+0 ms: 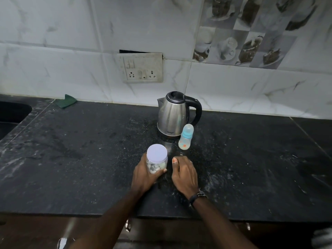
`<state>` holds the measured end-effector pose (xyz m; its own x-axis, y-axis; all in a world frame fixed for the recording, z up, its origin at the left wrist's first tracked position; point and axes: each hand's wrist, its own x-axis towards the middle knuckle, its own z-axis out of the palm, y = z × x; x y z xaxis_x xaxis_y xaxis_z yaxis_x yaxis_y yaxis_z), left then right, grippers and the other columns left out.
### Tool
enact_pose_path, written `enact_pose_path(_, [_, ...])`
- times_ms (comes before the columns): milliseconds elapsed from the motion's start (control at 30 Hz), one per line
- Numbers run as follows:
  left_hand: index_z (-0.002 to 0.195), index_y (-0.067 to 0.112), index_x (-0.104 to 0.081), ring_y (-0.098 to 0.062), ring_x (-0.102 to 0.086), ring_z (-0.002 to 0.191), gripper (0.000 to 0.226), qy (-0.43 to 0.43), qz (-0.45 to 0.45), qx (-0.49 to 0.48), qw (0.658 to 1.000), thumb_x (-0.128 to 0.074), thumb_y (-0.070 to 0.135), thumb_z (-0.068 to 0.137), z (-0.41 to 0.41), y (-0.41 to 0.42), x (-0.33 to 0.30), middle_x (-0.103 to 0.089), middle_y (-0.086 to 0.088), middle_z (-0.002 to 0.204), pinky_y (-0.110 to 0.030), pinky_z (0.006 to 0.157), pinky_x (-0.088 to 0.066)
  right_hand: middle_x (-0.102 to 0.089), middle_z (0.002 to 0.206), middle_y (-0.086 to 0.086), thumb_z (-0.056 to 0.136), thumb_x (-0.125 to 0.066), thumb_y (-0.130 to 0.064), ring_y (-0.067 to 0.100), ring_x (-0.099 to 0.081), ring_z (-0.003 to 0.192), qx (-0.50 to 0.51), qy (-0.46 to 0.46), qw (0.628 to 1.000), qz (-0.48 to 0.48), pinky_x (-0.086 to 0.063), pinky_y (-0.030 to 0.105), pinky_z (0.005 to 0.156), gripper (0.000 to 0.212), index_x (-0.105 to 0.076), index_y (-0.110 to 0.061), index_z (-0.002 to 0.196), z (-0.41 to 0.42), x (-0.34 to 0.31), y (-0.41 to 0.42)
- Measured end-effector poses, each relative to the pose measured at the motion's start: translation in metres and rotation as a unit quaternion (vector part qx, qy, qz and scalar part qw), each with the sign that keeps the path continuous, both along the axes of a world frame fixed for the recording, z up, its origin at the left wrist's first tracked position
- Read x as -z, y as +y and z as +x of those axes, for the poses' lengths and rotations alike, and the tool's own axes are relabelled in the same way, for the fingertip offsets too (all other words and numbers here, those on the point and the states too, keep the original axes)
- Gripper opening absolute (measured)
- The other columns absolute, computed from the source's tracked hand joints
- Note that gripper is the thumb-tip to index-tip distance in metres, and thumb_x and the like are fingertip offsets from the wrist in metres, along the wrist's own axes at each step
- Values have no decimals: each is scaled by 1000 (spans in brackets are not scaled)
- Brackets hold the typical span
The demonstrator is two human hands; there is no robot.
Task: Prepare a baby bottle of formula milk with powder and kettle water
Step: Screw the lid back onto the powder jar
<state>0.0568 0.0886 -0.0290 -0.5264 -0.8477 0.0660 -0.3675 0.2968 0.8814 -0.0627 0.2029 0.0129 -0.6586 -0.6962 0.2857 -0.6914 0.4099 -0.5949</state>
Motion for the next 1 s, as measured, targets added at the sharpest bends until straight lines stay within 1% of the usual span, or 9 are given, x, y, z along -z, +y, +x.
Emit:
enact_pose_path(67, [147,21,-35,-21,-54,128,102,-30,11,24,999,-84,60,65,-11,-7,-7,-55,-1,143,-37,101,-46,-63,91,2,99,-31,-38,23,-59,84,5,1,1000,7,-48,39,77,41,-64,-14,97,-5,8,4])
enact_pose_path(133, [149,23,-29,-23,-51,131,104,-46,22,39,998,-81,60,68,-22,-16,-10,-51,-2,147,-41,104,-45,-63,89,2,99,-32,-37,23,-60,83,7,4,1000,5,-48,38,76,40,-64,-14,95,-10,14,6])
enact_pose_path(267, [146,26,-25,-26,-49,131,109,-73,23,38,996,-70,74,59,-44,-34,-14,-48,-3,148,-49,103,-45,-63,87,1,98,-38,-32,22,-59,80,6,8,1000,6,-48,38,74,32,-64,-15,93,-17,24,8])
enact_pose_path(333, [145,23,-26,-28,-49,131,106,-87,23,41,995,-76,68,62,-56,-42,-14,-48,-6,148,-49,102,-45,-62,87,0,97,-40,-30,21,-59,80,4,8,1000,14,-48,38,74,28,-63,-16,92,-22,28,8])
enact_pose_path(433, [144,19,-27,-31,-48,131,100,-100,13,38,994,-83,54,69,-72,-53,-13,-47,-9,146,-48,102,-45,-61,87,-1,97,-37,-32,20,-58,80,0,16,999,29,-47,37,75,28,-61,-18,92,-29,29,8])
enact_pose_path(767, [146,13,-25,-35,-48,130,103,-128,10,14,992,-84,52,71,-100,-71,-8,-45,-17,146,-49,102,-46,-62,94,-3,95,-34,-36,18,-60,85,7,30,999,40,-49,36,78,33,-63,-21,97,-47,38,-2])
enact_pose_path(833, [146,11,-25,-35,-44,133,105,-133,-7,13,991,-83,55,70,-101,-69,-8,-44,-17,146,-50,104,-45,-63,94,-2,94,-35,-35,19,-60,86,10,30,999,42,-49,37,79,32,-63,-20,97,-49,40,-1])
enact_pose_path(900, [146,8,-23,-36,-39,137,113,-157,-20,3,987,-81,63,66,-100,-70,-8,-41,-18,149,-54,106,-42,-62,94,-2,93,-35,-34,19,-59,86,12,37,998,46,-49,38,79,31,-63,-20,97,-49,42,-1])
enact_pose_path(1000, [150,3,-15,-39,-27,144,128,-201,-40,-31,978,-77,72,63,-89,-66,-14,-29,-22,156,-57,113,-34,-62,98,-1,93,-36,-31,21,-58,88,18,61,998,30,-47,38,77,29,-62,-19,99,-38,40,0])
